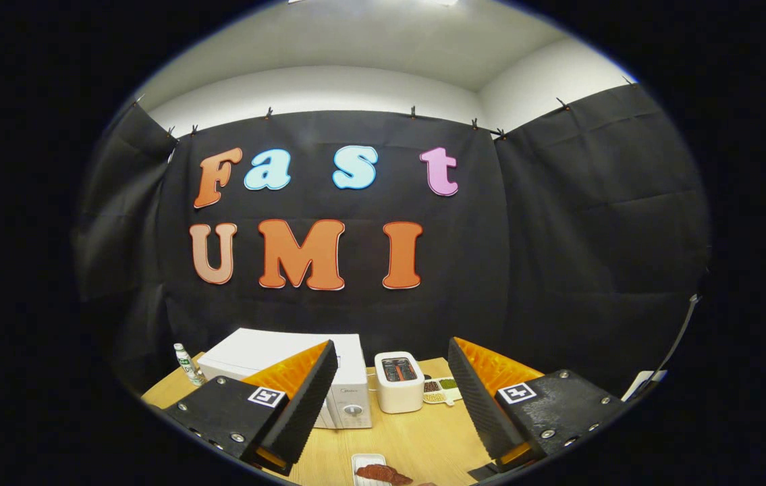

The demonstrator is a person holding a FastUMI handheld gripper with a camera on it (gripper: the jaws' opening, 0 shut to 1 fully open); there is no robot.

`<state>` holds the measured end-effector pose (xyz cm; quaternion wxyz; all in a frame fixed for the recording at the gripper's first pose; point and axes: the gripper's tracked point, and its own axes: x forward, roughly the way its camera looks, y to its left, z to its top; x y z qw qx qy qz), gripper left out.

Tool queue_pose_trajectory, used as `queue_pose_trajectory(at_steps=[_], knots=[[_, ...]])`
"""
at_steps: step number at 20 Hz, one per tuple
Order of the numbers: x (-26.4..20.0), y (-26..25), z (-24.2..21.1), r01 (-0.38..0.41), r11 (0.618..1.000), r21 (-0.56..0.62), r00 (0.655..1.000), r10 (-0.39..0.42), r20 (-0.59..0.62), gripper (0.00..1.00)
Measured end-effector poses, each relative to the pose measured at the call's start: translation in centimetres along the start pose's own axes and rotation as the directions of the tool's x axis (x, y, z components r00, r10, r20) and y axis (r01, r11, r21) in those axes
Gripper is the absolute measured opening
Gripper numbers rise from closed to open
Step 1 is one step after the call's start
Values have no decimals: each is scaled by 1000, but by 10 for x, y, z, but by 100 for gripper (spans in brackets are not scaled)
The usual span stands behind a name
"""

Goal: Open the microwave, put the food inside, and close the microwave door.

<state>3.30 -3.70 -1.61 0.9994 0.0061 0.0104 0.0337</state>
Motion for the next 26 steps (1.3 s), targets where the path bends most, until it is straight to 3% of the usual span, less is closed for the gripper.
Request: queue_pose_trajectory(at_steps=[8,15,19,26], knots=[[4,11,-40,-57,998,24,995,59,-77,99],[23,47,-70,-123,992,-31,989,120,-92,98],[43,89,-110,-223,975,-16,964,218,-151,99],[94,134,-189,-278,960,-40,925,256,-279,99]])
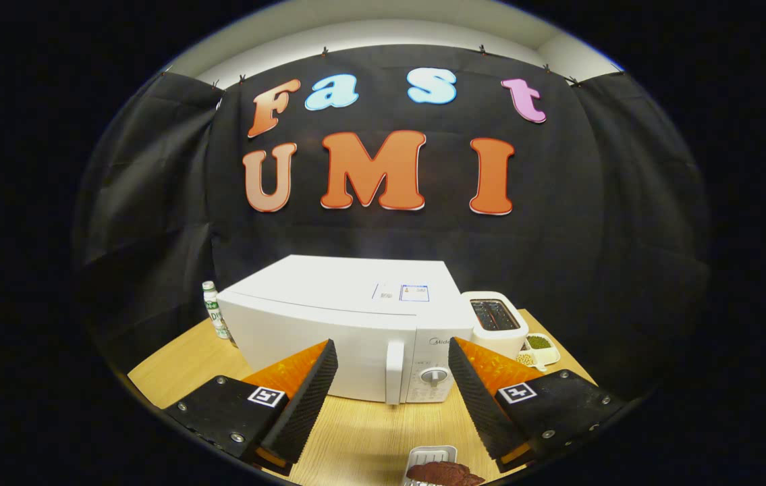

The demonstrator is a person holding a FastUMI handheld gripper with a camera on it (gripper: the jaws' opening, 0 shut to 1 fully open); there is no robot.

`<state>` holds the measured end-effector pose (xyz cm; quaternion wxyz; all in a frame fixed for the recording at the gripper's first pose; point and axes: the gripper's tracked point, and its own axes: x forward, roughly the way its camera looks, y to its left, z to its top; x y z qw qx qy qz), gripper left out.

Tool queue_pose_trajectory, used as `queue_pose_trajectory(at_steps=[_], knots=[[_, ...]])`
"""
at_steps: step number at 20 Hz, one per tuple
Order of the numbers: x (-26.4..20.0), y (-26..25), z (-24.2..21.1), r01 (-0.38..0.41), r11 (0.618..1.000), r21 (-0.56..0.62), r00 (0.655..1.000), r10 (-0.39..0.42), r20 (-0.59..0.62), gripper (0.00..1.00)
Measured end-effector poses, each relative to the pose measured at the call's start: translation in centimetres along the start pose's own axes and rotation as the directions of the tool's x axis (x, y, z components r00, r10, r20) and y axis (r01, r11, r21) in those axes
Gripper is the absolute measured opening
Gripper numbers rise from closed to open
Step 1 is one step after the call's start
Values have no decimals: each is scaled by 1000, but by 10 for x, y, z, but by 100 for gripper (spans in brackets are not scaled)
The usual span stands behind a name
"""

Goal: Open the microwave, put the food inside, and close the microwave door.

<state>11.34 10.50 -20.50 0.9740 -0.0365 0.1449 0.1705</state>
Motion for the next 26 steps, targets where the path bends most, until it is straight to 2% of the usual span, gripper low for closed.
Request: queue_pose_trajectory(at_steps=[3,9,15,17,18,19,20,26], knots=[[34,4,-34,-2,1000,-6,998,2,-71,99],[75,-1,-93,13,997,73,982,1,-189,98],[99,2,-111,14,997,71,977,1,-213,74],[104,5,-112,12,997,73,976,4,-220,60],[104,0,-113,35,997,63,974,-20,-225,49],[107,-4,-115,44,997,66,974,-28,-225,43],[105,-3,-113,44,996,76,974,-26,-225,27],[102,-2,-112,79,995,61,975,-64,-213,11]])
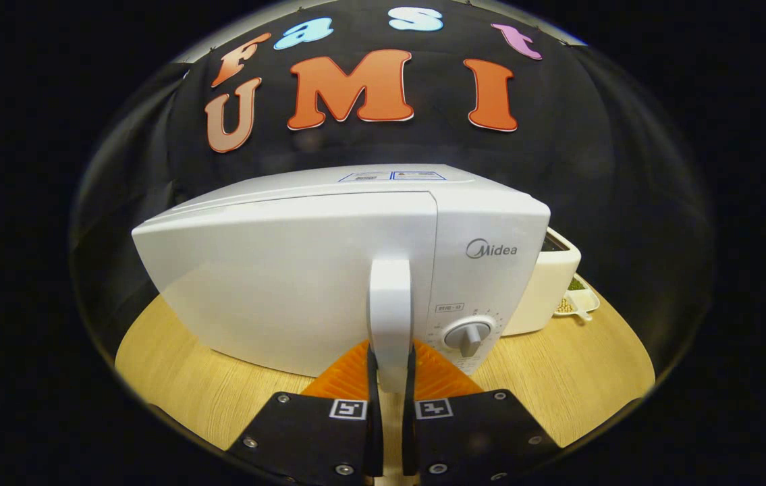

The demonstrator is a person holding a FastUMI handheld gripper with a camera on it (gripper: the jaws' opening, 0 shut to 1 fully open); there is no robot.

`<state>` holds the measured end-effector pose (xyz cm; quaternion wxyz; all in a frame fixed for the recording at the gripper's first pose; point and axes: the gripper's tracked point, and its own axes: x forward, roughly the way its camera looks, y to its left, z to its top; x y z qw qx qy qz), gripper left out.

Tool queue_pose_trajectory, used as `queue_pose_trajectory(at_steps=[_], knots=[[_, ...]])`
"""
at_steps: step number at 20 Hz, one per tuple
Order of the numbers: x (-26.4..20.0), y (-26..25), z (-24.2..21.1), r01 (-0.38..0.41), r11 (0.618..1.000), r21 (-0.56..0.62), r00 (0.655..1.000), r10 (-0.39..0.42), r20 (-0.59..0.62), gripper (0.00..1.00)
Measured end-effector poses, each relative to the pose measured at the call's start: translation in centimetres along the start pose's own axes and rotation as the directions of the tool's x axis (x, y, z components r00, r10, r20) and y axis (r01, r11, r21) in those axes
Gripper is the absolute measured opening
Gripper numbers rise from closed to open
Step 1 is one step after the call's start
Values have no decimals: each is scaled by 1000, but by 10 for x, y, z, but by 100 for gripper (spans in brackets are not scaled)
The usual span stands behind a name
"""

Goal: Open the microwave, put the food inside, and close the microwave door.

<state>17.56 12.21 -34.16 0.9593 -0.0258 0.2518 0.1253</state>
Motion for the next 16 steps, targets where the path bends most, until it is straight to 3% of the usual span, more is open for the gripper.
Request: queue_pose_trajectory(at_steps=[6,16], knots=[[-41,8,-17,37,999,-23,997,-35,72,8],[-130,52,-65,171,985,24,984,-172,34,8]])
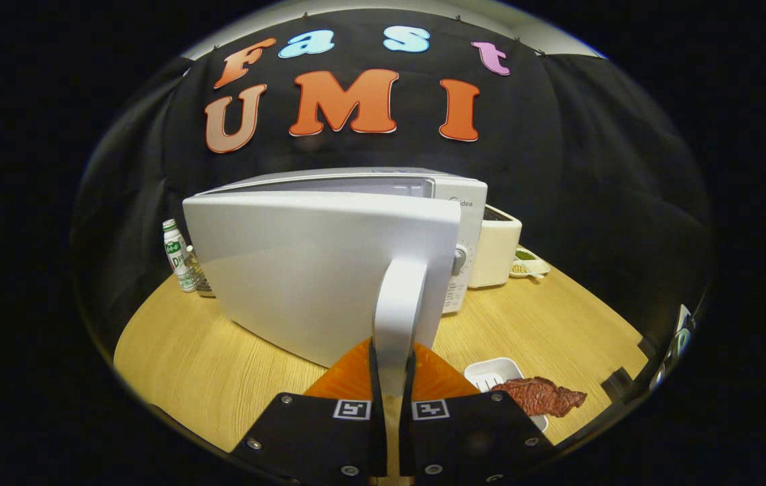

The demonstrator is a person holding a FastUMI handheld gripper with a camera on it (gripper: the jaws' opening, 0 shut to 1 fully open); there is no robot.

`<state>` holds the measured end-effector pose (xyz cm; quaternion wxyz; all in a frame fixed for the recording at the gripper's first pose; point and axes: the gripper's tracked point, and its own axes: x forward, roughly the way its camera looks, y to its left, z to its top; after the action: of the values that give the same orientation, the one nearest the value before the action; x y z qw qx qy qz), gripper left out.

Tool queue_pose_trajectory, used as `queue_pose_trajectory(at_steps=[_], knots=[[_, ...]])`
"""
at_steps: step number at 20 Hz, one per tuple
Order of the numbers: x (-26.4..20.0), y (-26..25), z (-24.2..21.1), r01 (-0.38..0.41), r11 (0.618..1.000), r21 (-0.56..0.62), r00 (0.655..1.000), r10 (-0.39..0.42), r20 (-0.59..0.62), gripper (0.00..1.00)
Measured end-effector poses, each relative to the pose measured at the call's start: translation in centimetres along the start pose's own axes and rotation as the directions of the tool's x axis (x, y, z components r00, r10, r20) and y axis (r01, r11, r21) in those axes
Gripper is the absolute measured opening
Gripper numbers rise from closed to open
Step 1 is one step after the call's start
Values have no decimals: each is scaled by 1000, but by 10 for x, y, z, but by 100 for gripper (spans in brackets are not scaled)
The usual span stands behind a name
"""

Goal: Open the microwave, put the food inside, and close the microwave door.

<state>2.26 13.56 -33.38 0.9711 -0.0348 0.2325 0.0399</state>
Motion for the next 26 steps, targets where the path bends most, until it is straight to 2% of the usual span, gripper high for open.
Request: queue_pose_trajectory(at_steps=[7,12,14,16,21,23,26], knots=[[-62,44,-24,106,994,39,994,-105,-22,8],[-103,93,-40,154,986,66,988,-151,-41,11],[-119,120,-44,129,990,64,991,-127,-42,12],[-135,152,-50,72,996,55,996,-69,-55,15],[-186,222,-56,-140,990,-20,988,138,-73,17],[-207,240,-56,-224,974,-44,972,220,-77,34],[-236,244,-46,-303,950,-72,953,299,-55,68]])
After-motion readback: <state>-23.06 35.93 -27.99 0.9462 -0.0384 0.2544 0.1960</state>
